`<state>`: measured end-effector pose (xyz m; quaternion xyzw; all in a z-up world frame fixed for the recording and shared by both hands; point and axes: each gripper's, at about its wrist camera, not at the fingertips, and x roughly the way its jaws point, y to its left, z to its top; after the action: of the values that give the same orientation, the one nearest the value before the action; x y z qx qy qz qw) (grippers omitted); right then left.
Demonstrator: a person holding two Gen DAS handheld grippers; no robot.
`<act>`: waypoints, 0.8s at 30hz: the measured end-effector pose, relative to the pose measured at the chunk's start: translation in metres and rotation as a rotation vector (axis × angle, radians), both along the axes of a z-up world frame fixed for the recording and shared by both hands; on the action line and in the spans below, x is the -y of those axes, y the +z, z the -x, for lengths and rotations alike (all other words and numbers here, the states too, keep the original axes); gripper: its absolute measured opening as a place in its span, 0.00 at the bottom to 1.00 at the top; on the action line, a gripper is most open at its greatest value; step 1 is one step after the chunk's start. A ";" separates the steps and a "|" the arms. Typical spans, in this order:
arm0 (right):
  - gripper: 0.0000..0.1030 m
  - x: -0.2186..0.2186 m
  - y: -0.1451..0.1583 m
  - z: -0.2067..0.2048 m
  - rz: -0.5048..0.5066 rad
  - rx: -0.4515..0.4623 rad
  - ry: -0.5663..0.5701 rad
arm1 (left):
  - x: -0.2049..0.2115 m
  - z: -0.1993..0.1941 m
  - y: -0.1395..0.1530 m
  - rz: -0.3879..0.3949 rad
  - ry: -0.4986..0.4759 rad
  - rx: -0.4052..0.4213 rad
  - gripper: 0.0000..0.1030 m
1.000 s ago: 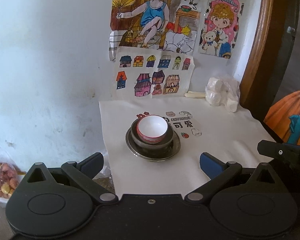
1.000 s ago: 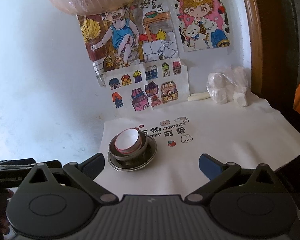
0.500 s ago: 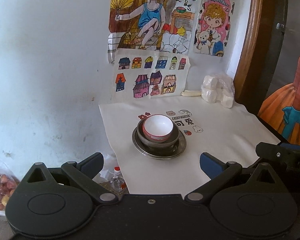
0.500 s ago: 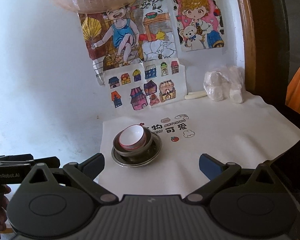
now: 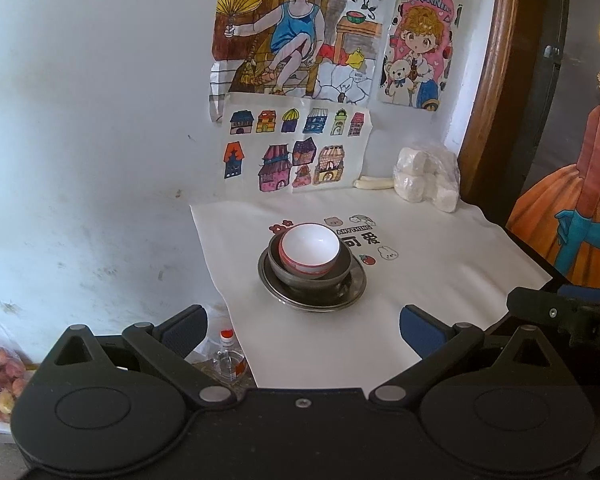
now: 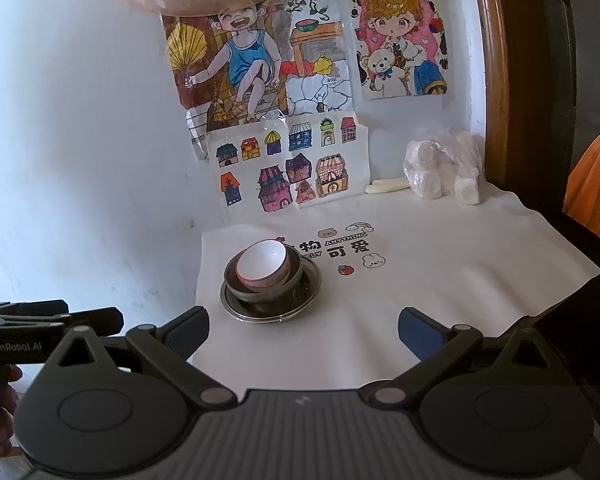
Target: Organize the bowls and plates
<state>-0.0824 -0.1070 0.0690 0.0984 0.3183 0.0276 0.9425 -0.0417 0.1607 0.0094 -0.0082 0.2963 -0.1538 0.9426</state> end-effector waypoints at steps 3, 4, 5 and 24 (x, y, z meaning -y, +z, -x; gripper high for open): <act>1.00 -0.001 0.001 0.000 -0.001 -0.002 -0.002 | 0.000 0.001 0.000 0.000 0.001 0.002 0.99; 1.00 -0.001 0.001 0.000 -0.002 -0.003 -0.001 | 0.000 0.001 0.000 0.000 0.000 0.001 0.99; 1.00 0.000 0.001 0.000 -0.002 -0.003 -0.001 | 0.000 0.001 0.000 0.000 0.001 0.000 0.99; 1.00 -0.003 0.000 0.002 -0.003 -0.004 0.002 | -0.005 0.004 0.001 0.001 0.013 0.004 0.99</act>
<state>-0.0844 -0.1037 0.0694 0.0997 0.3203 0.0286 0.9416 -0.0453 0.1654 0.0103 -0.0101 0.2943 -0.1478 0.9442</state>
